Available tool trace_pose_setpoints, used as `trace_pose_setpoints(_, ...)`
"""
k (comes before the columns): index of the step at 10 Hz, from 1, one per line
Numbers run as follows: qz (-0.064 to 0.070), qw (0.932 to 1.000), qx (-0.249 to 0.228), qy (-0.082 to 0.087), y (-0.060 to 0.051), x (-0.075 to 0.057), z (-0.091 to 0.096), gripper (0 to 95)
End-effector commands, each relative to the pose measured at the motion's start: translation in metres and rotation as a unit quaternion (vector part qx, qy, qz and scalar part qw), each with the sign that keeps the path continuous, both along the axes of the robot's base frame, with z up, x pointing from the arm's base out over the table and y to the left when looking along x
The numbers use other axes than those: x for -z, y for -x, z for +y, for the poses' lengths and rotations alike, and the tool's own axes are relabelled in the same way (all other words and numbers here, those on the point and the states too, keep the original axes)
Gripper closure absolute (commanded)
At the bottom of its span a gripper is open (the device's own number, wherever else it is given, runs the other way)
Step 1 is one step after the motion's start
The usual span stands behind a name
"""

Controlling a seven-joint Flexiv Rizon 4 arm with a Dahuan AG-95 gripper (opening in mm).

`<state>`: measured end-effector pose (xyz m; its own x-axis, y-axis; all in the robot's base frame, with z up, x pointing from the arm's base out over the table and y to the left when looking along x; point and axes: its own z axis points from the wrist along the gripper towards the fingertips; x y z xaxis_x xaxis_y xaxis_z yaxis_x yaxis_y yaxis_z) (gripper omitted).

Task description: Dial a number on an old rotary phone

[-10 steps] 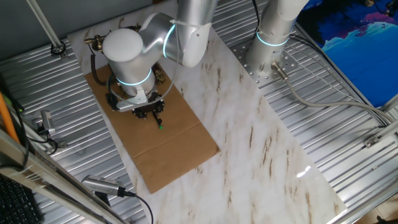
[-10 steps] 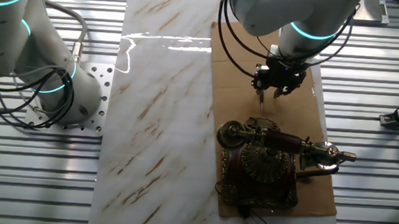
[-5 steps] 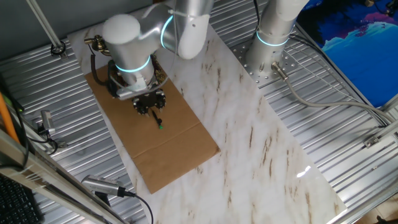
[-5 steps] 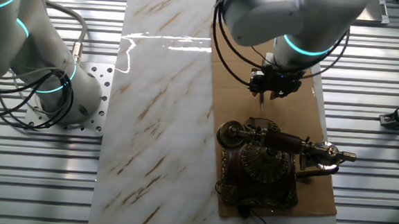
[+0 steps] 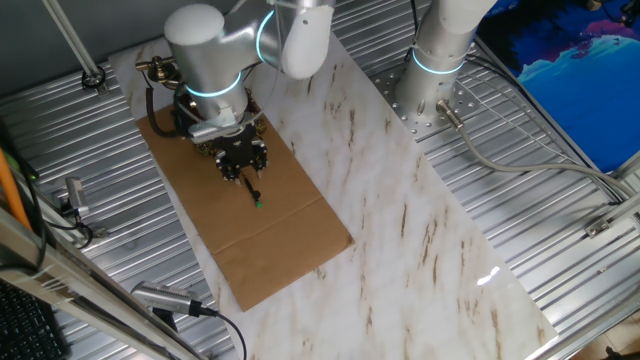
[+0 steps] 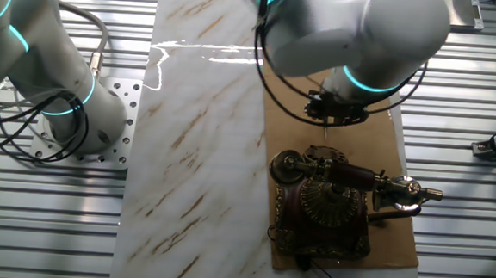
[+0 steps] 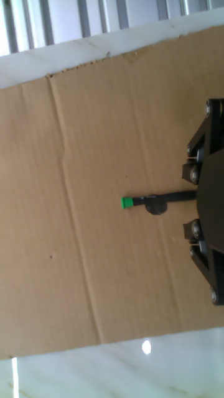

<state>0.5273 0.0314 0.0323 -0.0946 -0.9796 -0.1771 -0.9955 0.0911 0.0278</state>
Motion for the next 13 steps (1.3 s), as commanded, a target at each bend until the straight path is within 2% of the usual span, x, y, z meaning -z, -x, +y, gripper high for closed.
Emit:
trace_pose_setpoints(1,-0.009,0.9999,-0.004,-0.002,-0.001,0.002,0.000,57.0)
trace_pose_setpoints(5,-0.013,0.9998,-0.012,-0.001,-0.006,0.008,-0.003,57.0)
trace_pose_setpoints(6,-0.013,0.9999,-0.010,-0.001,-0.007,0.009,-0.003,76.0)
trace_pose_setpoints(13,-0.019,0.9998,-0.006,0.000,-0.011,0.015,0.002,76.0)
